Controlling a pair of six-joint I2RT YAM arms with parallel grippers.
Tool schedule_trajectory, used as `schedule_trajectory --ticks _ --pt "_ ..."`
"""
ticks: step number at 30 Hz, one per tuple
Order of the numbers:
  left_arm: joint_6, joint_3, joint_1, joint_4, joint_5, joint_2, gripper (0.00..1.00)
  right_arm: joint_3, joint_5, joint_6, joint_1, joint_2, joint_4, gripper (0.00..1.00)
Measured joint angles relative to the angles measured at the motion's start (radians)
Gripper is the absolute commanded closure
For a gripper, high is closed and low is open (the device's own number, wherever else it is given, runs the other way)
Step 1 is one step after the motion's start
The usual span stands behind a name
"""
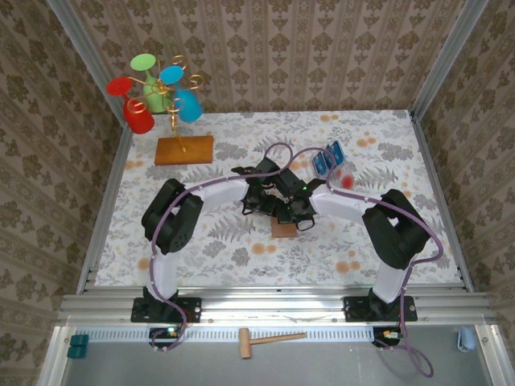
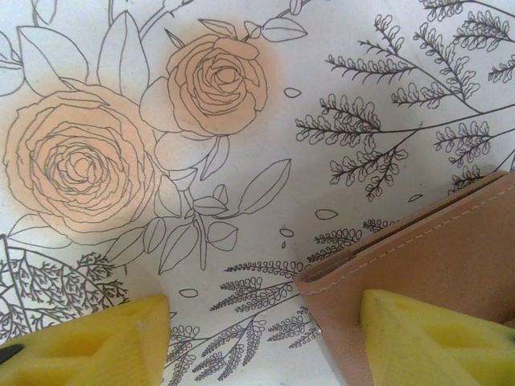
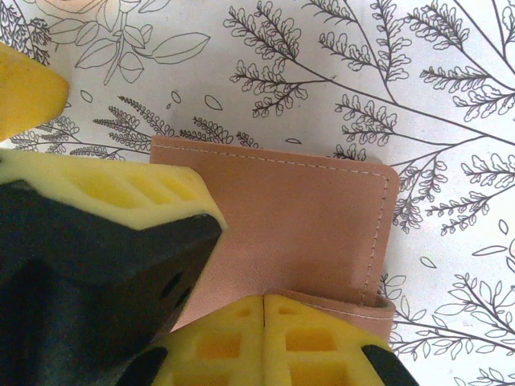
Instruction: Put the credit cards into the card holder
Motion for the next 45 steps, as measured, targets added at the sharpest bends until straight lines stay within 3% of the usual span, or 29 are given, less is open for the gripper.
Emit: schedule_trajectory --ticks 15,21,25,30,35,37,44,45 --pt "0.000 0.000 0.000 0.002 -0.001 0.000 0.36 0.013 -0.001 -0.015 -0.009 0.024 -0.017 0.99" --pt "0.000 0.000 0.000 0.001 -0.001 0.000 0.36 0.020 -0.009 -0.013 -0.014 0.017 -0.031 0.85" --pt "0.000 0.000 0.002 0.002 0.003 0.000 0.36 0.022 -0.023 0.004 -0.020 0.006 -0.047 0.69" --pt "0.000 0.000 0.012 0.003 0.016 -0.002 0.36 0.019 -0.034 0.029 -0.025 -0.046 -0.091 0.41" --pt "0.000 0.000 0.021 0.030 0.023 -0.005 0.33 0.017 -0.055 0.047 -0.024 -0.158 -0.084 0.22" --pt "-0.001 0.001 0.027 0.046 0.027 -0.008 0.30 0.016 -0.056 0.054 -0.023 -0.202 -0.063 0.03" --pt "-0.005 0.025 0.081 0.076 0.034 -0.073 0.10 -0.071 -0.048 0.064 -0.035 -0.367 -0.027 0.00" --pt "-0.006 0.027 0.093 0.078 0.034 -0.092 0.03 -0.087 -0.043 0.065 -0.039 -0.391 -0.028 0.00"
